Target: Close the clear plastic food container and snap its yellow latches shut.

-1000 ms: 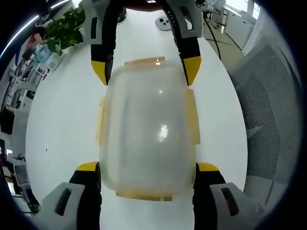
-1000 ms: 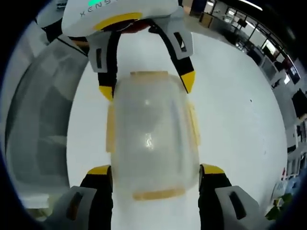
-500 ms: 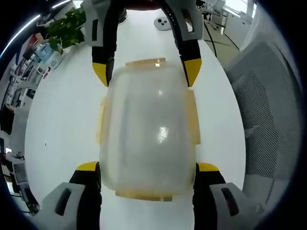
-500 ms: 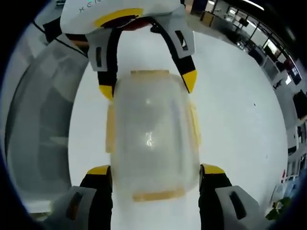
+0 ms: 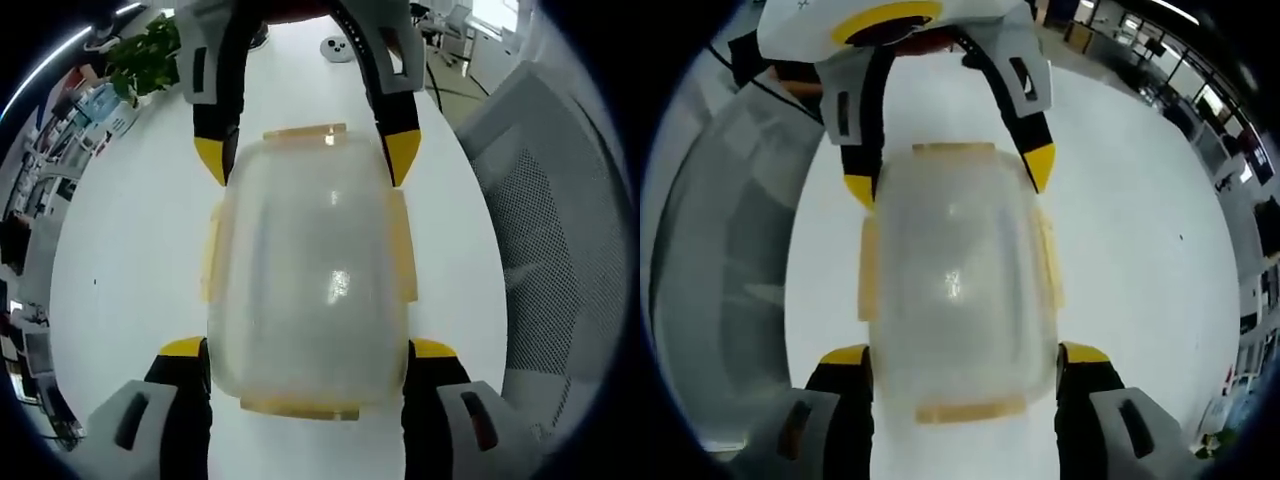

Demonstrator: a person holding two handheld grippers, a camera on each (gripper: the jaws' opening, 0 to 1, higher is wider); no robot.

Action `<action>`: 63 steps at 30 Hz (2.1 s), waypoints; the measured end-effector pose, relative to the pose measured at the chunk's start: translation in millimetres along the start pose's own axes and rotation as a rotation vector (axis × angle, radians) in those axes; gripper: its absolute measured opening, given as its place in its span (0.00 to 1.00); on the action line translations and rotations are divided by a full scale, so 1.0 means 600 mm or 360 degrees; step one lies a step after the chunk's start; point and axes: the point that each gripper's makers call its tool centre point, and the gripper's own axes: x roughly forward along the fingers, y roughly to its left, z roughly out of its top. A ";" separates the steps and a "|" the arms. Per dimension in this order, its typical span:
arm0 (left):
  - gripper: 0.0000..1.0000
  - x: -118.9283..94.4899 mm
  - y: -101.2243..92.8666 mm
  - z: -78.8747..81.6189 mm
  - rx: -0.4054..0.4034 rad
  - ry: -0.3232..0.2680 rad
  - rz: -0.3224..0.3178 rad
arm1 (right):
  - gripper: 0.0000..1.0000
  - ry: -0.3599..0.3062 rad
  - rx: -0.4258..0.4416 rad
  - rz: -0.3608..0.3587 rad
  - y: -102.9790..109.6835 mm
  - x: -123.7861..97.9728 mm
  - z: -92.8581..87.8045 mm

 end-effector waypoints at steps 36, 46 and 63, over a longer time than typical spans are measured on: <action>0.80 -0.036 -0.018 -0.096 -0.0045 -0.0013 0.0013 | 0.77 0.0056 -0.0059 0.0022 0.022 0.040 0.097; 0.80 -0.036 -0.019 -0.096 -0.0042 -0.0002 0.0010 | 0.78 0.0052 -0.0076 0.0034 0.023 0.043 0.098; 0.80 -0.033 0.001 -0.097 -0.0076 -0.0052 0.0024 | 0.78 0.0013 -0.0101 0.0036 0.001 0.044 0.100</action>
